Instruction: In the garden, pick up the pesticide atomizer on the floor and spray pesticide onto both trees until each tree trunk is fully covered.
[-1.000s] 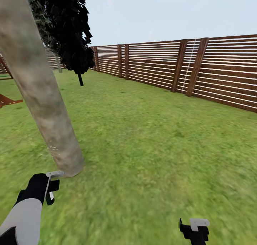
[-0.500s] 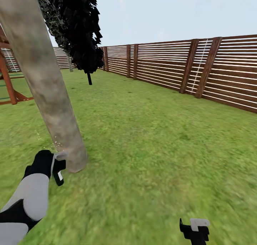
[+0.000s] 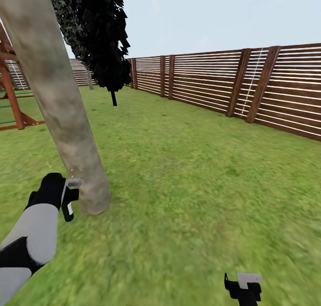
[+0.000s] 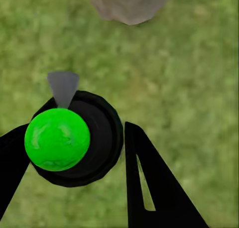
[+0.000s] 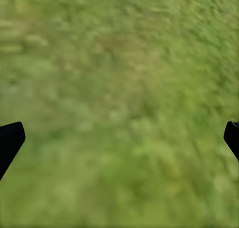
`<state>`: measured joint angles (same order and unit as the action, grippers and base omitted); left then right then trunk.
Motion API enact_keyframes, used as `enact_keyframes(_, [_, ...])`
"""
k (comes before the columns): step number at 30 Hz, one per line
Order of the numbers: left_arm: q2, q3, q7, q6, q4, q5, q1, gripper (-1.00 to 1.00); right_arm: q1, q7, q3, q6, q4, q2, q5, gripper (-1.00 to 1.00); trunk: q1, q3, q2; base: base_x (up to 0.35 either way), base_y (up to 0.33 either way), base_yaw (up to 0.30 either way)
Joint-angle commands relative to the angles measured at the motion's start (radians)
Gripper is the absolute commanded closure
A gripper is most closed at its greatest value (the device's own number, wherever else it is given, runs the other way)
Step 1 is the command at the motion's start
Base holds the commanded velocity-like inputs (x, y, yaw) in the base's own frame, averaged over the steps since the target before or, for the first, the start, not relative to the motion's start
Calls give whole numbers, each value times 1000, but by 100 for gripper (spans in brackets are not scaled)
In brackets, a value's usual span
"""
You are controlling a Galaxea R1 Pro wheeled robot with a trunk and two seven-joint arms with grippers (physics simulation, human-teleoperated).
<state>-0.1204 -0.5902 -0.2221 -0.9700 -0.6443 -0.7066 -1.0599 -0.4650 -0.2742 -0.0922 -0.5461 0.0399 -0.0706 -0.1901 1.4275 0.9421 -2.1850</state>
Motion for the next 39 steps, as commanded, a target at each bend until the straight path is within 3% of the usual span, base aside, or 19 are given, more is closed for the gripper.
enact_keyframes(1, [-3, -1, 0, 0, 0, 0, -4, 100, 0, 0, 0, 0, 0, 0, 0, -100, 0, 0, 0, 0, 0, 261])
enact_keyframes(6, [-51, 0, -15, 0, -1, 1, 8, 100, -1, 1, 0, 0, 0, 0, 0, -100, 0, 0, 0, 0, 0, 208])
enact_keyframes(10, [-38, 5, -37, 2, 3, -1, 54, 100, 0, 2, 0, 0, 0, -1, -1, -100, 0, 0, 0, 197, -8, 11])
enact_keyframes(23, [-35, 1, -34, 4, 2, -1, 57, 100, 0, 1, 0, 0, 0, 1, 0, -100, 0, 0, 0, 138, -239, 3])
enact_keyframes(28, [-34, 0, -34, 4, 2, 0, 57, 100, 0, 1, 0, 1, 0, 2, 0, -100, 0, 0, 0, 95, -275, 222])
enact_keyframes(31, [-18, 0, -35, 5, 3, 1, 59, 100, 0, 1, 0, 1, 0, 2, 0, -100, 0, 0, 0, 92, -277, 276])
enact_keyframes(39, [-7, 1, -41, 10, 14, 2, 79, 100, 0, 1, 0, 1, 0, 2, 0, -100, 0, 0, 0, 127, -287, 124])
